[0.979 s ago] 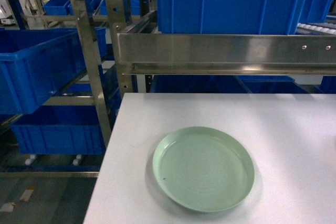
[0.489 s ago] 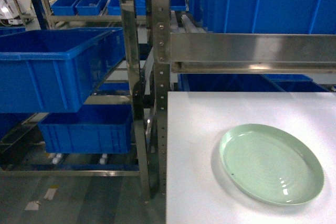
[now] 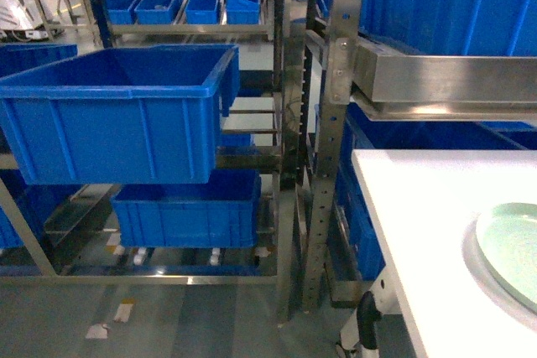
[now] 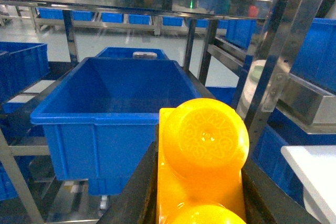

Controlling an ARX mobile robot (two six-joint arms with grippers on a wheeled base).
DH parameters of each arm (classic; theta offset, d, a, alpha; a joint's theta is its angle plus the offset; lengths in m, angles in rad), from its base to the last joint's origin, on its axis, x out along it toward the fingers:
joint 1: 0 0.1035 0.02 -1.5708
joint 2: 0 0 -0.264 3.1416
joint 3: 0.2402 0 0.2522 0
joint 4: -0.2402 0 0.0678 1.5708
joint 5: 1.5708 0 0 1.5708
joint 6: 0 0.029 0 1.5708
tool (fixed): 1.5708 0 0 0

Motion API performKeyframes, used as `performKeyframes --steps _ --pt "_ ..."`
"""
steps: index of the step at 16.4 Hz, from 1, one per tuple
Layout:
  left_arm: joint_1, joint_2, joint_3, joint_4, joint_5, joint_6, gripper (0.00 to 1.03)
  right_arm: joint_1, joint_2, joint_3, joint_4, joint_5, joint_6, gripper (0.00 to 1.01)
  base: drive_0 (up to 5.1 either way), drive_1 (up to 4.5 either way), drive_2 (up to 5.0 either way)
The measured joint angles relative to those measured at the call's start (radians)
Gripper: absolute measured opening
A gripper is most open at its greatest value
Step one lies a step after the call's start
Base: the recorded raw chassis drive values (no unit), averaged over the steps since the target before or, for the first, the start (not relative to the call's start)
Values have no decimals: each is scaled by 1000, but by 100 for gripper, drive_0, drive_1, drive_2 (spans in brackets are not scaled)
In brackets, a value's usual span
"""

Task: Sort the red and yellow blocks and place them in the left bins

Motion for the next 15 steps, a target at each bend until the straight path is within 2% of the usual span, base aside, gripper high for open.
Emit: performKeyframes --steps 15 --pt "0 -1 0 3 0 0 27 0 1 0 1 0 0 27 -496 245 245"
